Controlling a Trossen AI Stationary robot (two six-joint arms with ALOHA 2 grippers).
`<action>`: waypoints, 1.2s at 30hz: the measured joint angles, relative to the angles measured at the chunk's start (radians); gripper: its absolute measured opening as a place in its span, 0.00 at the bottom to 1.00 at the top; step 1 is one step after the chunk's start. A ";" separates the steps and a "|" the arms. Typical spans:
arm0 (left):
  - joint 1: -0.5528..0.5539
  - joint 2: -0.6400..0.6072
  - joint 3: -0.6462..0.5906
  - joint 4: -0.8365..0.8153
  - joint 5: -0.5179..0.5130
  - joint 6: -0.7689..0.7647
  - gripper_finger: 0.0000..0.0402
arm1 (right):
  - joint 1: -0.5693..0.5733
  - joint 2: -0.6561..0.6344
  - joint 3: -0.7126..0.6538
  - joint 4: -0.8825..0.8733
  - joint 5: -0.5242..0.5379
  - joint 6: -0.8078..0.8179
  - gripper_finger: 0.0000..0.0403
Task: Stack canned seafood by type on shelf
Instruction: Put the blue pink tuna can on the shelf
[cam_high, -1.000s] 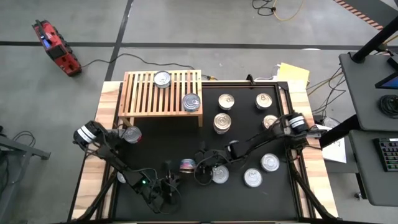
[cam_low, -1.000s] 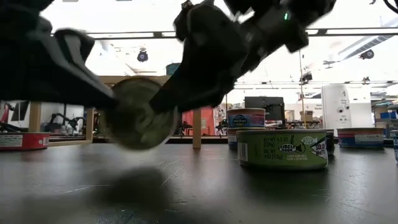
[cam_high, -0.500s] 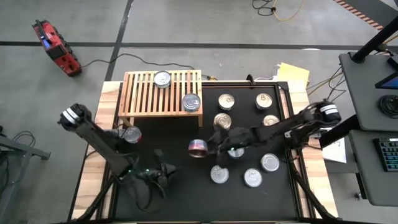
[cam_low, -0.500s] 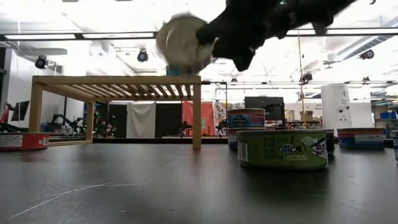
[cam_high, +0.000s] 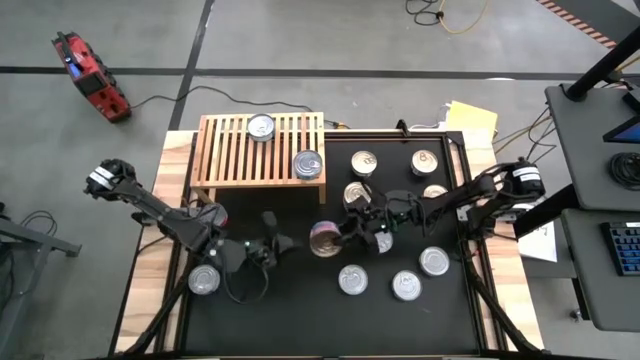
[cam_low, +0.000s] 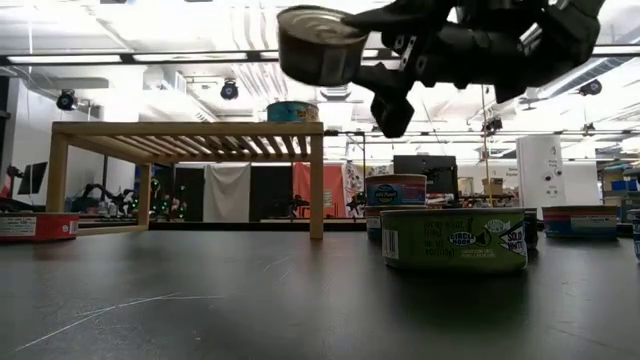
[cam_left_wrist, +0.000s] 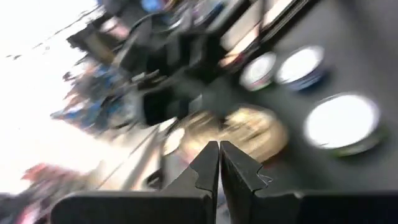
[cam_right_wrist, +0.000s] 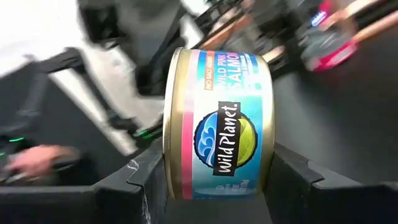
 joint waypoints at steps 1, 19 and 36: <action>0.009 0.002 0.010 -0.001 -0.026 0.025 0.00 | -0.009 0.000 0.000 0.000 -0.036 0.029 0.48; 0.017 0.010 0.076 -0.097 -0.146 0.459 0.62 | -0.232 -0.007 0.003 0.075 -0.164 0.489 0.48; 0.040 0.072 0.076 0.014 -0.214 0.718 0.74 | -0.133 0.023 0.142 0.088 -0.199 0.565 0.48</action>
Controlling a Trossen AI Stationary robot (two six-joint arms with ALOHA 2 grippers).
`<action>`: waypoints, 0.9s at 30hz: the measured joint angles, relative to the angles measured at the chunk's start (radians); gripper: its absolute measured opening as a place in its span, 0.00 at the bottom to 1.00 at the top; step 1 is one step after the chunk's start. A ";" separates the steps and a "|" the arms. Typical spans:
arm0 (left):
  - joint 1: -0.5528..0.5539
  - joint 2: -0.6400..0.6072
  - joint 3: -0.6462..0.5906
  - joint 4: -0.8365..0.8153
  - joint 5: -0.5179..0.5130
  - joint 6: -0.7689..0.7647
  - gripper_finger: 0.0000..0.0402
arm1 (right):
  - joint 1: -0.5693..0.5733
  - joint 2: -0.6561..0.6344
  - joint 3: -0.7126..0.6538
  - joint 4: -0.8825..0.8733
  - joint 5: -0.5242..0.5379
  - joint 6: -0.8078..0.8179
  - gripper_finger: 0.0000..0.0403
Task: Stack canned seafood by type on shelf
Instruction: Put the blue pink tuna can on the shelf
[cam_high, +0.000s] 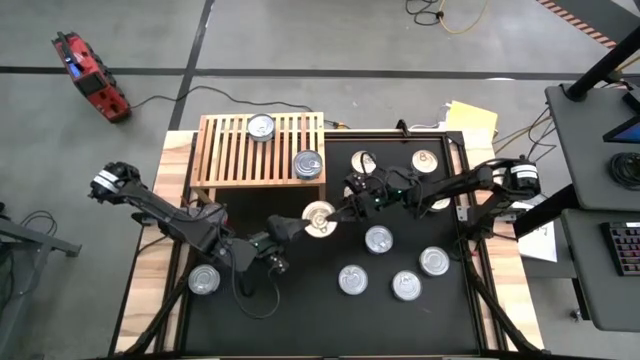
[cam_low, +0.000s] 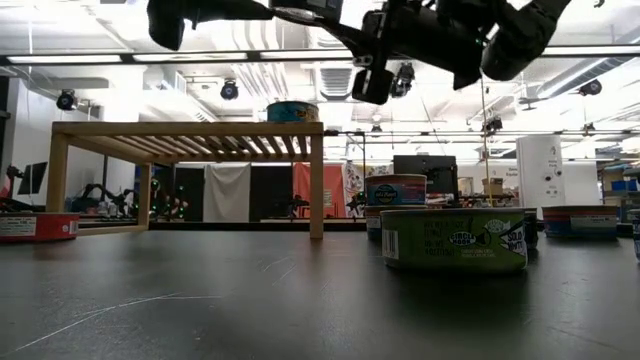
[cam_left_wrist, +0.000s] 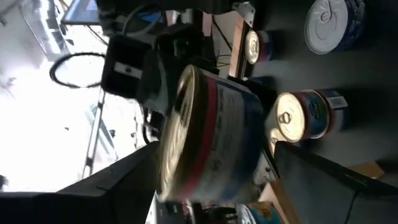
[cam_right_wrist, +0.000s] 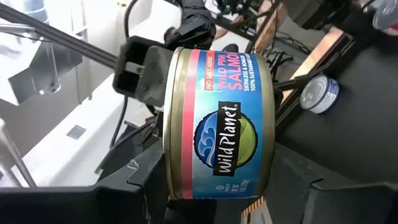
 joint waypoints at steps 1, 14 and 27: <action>0.000 0.008 0.000 0.019 -0.002 0.025 0.74 | 0.004 0.009 0.008 0.002 0.002 0.001 0.48; 0.001 0.088 0.000 0.091 -0.068 0.164 0.67 | 0.027 0.145 0.123 0.005 -0.027 0.052 0.48; -0.017 0.100 0.000 0.096 -0.213 0.048 0.40 | 0.026 0.149 0.144 0.003 0.005 0.044 0.62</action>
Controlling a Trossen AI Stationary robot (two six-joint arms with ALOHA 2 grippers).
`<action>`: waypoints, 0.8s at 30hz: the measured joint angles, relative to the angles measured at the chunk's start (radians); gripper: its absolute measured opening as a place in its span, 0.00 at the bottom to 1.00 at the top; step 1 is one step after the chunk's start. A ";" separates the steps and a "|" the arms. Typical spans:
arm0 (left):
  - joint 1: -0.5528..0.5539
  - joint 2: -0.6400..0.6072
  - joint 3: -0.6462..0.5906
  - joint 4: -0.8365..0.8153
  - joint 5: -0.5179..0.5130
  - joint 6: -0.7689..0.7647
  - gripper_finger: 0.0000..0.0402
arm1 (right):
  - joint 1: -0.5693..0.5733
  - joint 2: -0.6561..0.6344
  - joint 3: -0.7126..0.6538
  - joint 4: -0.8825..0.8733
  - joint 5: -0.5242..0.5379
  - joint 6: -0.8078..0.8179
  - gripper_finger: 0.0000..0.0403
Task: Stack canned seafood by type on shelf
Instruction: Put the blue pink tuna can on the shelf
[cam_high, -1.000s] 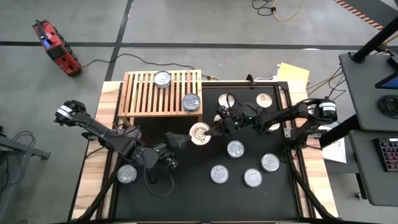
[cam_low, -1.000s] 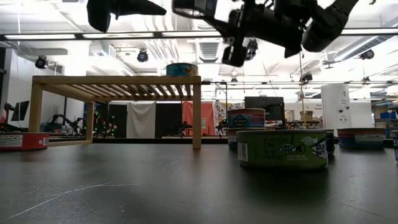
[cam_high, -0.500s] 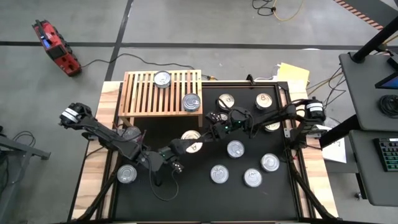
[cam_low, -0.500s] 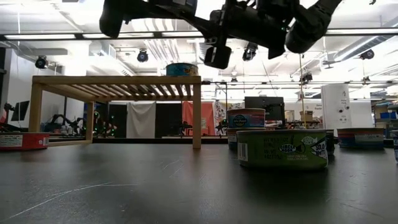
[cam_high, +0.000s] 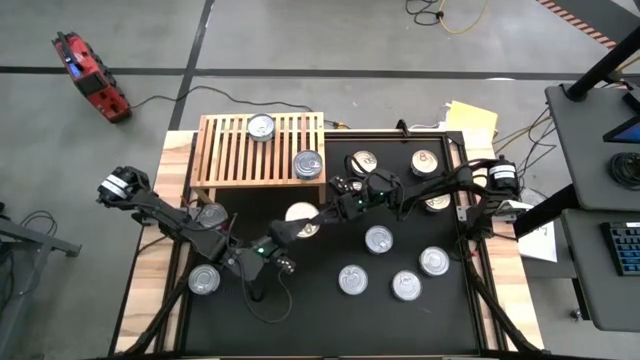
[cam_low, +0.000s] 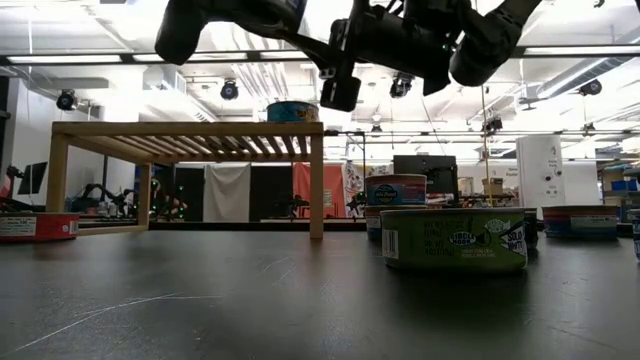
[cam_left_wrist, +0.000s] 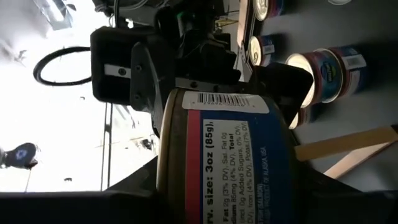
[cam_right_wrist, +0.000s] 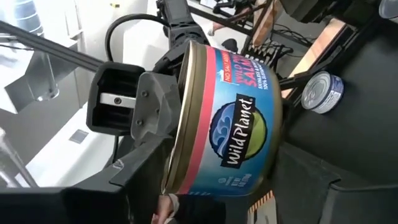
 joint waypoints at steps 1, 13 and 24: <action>0.000 0.000 0.000 0.000 -0.008 -0.012 0.40 | 0.000 0.000 0.000 0.000 0.007 -0.003 0.62; 0.000 -0.021 0.000 0.012 -0.103 -0.181 0.40 | 0.000 -0.006 0.000 0.013 0.026 -0.041 0.68; 0.000 -0.099 -0.001 0.015 -0.134 -0.318 0.41 | 0.000 -0.009 -0.003 -0.062 -0.024 -0.152 0.77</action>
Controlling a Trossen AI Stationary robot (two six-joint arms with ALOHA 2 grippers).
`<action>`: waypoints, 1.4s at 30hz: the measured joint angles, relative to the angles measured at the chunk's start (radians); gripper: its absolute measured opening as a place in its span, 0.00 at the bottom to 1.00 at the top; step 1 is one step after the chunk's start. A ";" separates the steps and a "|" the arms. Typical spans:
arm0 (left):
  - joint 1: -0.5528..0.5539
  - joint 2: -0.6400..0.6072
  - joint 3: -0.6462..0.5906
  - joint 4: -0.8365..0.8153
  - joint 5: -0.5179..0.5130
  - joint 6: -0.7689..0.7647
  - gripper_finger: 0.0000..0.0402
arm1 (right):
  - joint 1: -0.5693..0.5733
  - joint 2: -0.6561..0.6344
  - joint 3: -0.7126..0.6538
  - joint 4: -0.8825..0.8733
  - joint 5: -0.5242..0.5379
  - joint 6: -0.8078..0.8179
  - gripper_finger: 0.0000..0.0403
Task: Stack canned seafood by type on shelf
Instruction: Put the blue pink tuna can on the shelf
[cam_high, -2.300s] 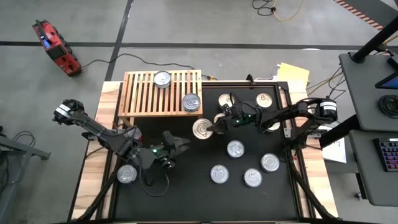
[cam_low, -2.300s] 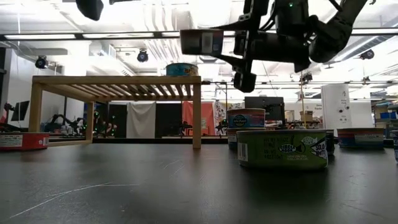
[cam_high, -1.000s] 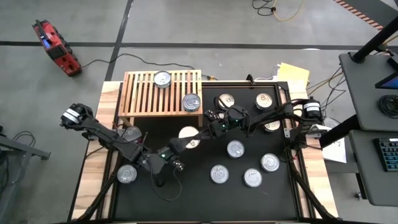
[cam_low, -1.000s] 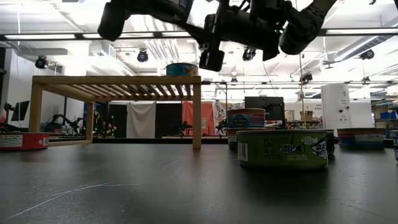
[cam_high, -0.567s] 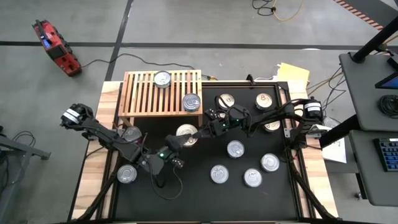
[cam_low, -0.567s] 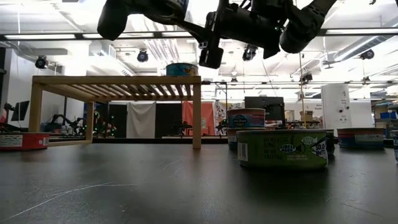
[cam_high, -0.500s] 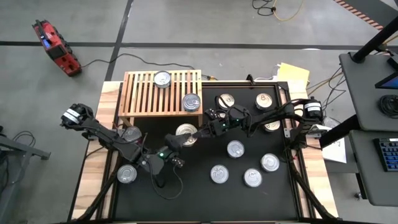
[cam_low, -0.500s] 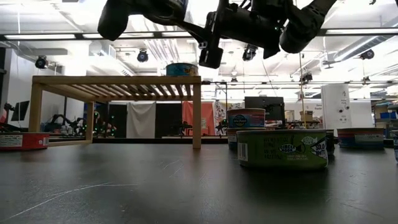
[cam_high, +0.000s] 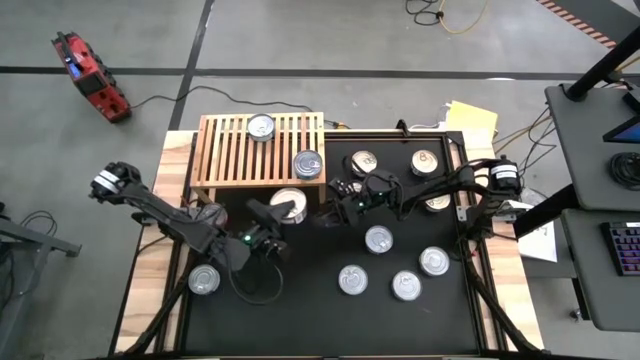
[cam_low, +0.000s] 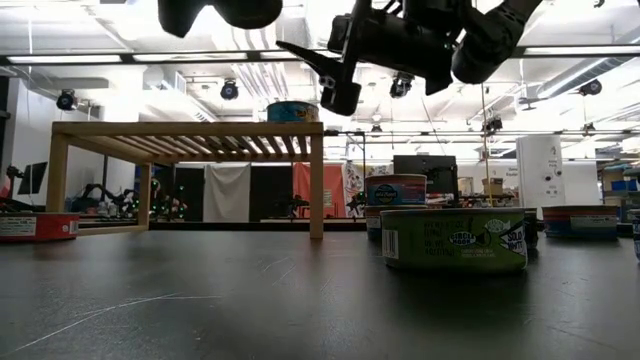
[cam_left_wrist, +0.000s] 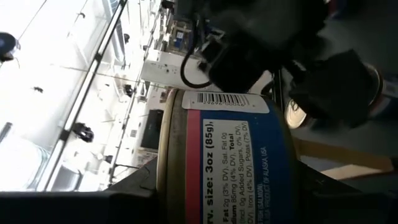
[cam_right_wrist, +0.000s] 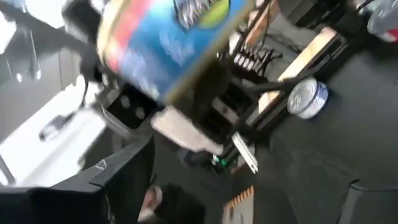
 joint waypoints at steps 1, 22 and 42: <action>0.000 -0.005 0.000 0.000 0.000 -0.015 0.41 | 0.000 -0.002 0.000 0.000 -0.019 -0.024 0.77; 0.137 -0.319 0.001 -0.694 0.281 -0.833 0.40 | 0.009 -0.153 0.000 -0.096 -0.349 -0.385 0.62; 0.370 -0.323 0.001 -1.166 0.260 -0.842 0.41 | 0.011 -0.482 -0.004 -0.903 0.305 -0.998 0.57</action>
